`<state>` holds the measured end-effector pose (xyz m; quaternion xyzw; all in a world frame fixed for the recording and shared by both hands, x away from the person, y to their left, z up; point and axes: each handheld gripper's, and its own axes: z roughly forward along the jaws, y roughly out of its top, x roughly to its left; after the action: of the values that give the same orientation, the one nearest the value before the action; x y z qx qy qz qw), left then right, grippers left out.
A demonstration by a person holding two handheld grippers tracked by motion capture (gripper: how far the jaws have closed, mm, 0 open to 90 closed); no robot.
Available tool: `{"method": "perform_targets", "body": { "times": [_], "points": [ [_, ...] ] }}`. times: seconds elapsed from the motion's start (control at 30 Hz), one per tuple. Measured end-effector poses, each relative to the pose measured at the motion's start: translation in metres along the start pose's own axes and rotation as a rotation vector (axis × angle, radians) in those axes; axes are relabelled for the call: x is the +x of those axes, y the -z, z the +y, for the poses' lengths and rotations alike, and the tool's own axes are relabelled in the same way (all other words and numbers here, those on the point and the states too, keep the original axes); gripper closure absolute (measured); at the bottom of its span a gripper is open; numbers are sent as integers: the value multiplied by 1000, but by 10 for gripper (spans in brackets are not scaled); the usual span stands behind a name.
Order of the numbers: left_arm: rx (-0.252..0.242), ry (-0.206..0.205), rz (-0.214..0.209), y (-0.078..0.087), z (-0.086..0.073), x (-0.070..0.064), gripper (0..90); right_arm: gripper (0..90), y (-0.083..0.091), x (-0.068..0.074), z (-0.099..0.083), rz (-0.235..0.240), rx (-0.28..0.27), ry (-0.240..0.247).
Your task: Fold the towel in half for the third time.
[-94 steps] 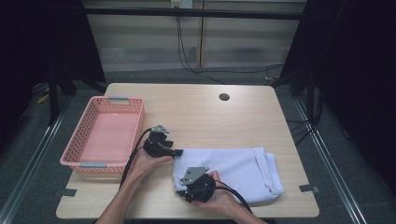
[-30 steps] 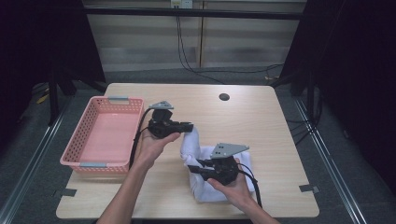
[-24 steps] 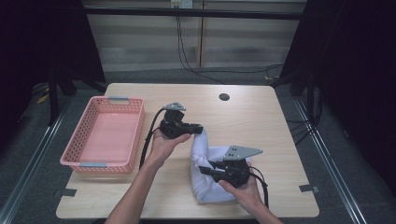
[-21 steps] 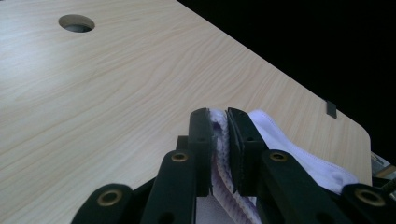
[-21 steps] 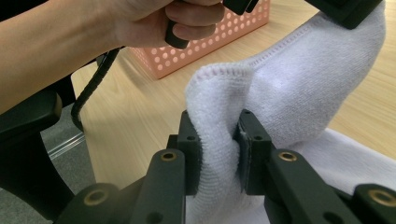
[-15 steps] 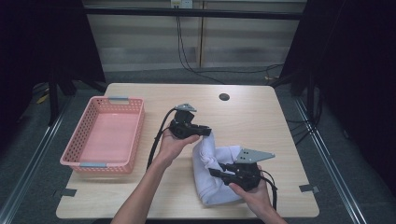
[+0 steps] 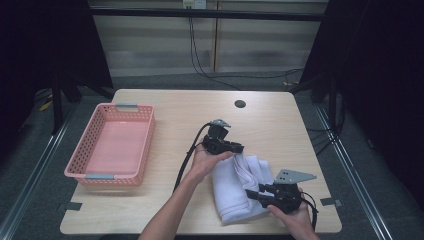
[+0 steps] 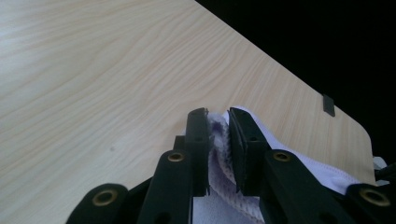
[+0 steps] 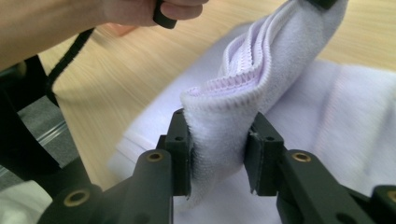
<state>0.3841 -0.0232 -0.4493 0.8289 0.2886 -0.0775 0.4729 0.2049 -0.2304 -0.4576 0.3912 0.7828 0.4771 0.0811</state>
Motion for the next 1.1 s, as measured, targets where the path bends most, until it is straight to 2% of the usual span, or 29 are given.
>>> {"method": "perform_targets", "body": {
  "times": [0.1,0.17,0.23,0.3,0.33,0.4,0.47,0.53,0.6,0.7,0.77,0.8,0.87,0.93,0.97,1.0,1.07,1.1],
  "points": [
    [-15,-14,5,-16,1,-7,798,675,5,-6,-8,-34,25,-17],
    [4,-24,6,-31,1,-11,799,668,9,-11,-12,-48,47,-31],
    [-3,-17,-22,-43,0,-13,783,572,13,-12,-17,-61,64,-38],
    [-11,-6,-35,-46,0,-14,730,515,20,-16,-23,-77,65,-52],
    [-11,-19,-45,-45,1,-15,705,482,23,-18,-25,-73,63,-60],
    [-20,-32,-41,-40,3,-15,608,405,29,-21,-27,-96,53,-61],
    [-40,-22,-10,-31,5,-15,501,373,33,-24,-25,-103,54,-47],
    [-70,-29,-1,-16,6,-14,463,332,37,-27,-19,-111,35,-50],
    [-69,-37,32,0,3,-14,434,321,37,-34,-10,-124,29,-45],
    [-60,-58,34,21,-11,-16,463,281,27,-47,9,-144,31,-39],
    [-47,-66,50,31,-25,-20,485,263,13,-56,24,-161,39,-41],
    [-37,-70,41,35,-32,-22,494,261,5,-60,31,-158,45,-35],
    [-10,-96,42,42,-44,-29,505,244,-13,-68,44,-182,62,-23],
    [10,-111,18,48,-55,-37,511,245,-29,-76,55,-187,82,-23],
    [13,-117,0,50,-62,-42,511,246,-36,-78,58,-206,87,-19],
    [31,-128,-24,51,-68,-48,508,262,-43,-81,60,-218,104,-18],
    [60,-161,-62,52,-83,-61,498,357,-51,-87,61,-258,133,-21],
    [86,-186,-57,52,-90,-68,489,482,-52,-90,60,-258,140,-26]
  ]
}}
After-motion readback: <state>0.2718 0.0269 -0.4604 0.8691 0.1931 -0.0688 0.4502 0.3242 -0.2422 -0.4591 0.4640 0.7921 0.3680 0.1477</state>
